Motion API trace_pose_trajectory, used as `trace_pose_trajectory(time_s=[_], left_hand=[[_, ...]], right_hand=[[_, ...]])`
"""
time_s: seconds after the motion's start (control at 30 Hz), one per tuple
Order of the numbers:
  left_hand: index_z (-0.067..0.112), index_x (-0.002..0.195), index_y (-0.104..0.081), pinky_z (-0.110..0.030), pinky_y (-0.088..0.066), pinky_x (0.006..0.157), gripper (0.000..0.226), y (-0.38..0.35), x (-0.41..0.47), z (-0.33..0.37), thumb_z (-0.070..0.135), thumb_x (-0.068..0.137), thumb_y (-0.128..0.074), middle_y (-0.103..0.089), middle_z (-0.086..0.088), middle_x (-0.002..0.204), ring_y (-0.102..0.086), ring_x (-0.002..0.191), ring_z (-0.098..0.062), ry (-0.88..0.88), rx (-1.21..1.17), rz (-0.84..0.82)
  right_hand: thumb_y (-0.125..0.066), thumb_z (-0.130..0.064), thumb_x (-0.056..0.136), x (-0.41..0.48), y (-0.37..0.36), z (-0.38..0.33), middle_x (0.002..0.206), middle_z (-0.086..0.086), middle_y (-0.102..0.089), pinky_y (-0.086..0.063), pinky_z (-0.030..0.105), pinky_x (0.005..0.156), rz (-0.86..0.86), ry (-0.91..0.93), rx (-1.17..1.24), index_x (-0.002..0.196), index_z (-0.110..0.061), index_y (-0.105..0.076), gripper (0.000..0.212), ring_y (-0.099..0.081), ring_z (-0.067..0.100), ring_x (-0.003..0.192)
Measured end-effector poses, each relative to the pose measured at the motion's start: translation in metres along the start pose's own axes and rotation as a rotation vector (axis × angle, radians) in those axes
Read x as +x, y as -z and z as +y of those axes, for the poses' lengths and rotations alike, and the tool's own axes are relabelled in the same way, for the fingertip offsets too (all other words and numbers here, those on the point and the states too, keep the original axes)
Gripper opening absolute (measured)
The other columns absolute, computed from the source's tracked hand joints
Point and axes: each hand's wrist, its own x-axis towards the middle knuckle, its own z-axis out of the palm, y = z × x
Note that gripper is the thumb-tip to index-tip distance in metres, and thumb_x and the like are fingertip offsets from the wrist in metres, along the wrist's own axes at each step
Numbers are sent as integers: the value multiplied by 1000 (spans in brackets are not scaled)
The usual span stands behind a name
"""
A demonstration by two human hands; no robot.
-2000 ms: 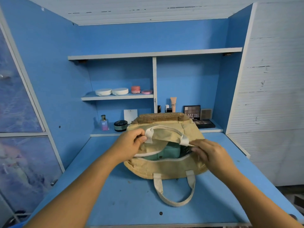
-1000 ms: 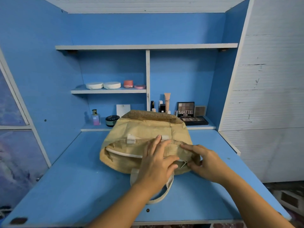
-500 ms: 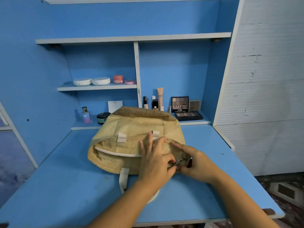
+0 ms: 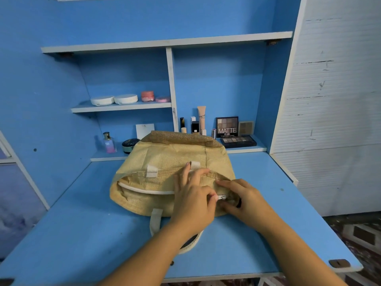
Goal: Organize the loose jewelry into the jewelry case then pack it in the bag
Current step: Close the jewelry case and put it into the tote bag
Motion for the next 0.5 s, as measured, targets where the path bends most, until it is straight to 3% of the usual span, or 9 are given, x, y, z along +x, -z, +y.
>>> trace_pose_trajectory(time_s=[0.13,0.2,0.3,0.4,0.5], left_hand=[[30,79,-71,-53,-14,117,17,12,2,6,38,88,-59,-36,16,145,0,146,-19,65,-53,-42],[30,77,-69,-54,-18,115,18,14,0,5,38,87,-57,-39,15,143,-5,145,-21,45,-49,-12],[31,76,-67,-54,-24,112,16,16,-3,1,38,87,-58,-39,15,142,-10,145,-21,45,28,35],[31,73,-65,-54,-26,106,13,19,-6,-5,37,84,-61,-42,13,140,-17,144,-24,32,103,93],[31,70,-64,-52,-27,100,12,23,-9,-11,35,80,-67,-46,9,139,-25,140,-26,29,182,125]], right_hand=[[-76,-23,76,0,-9,-3,123,2,-55,-56,32,73,150,84,-189,123,-28,-63,49,-64,18,95],[-76,-18,75,0,-12,-4,120,8,-58,-58,36,65,215,133,-243,119,-23,-65,46,-66,26,93],[-76,-15,74,1,-14,-6,114,11,-61,-58,37,64,280,167,-282,112,-18,-70,39,-66,29,93],[-77,-16,73,0,-14,-10,107,8,-63,-57,30,63,313,190,-292,104,-16,-73,31,-67,26,86],[-74,-17,72,0,-15,-13,104,3,-63,-54,28,54,317,168,-308,96,-17,-72,24,-66,23,80]])
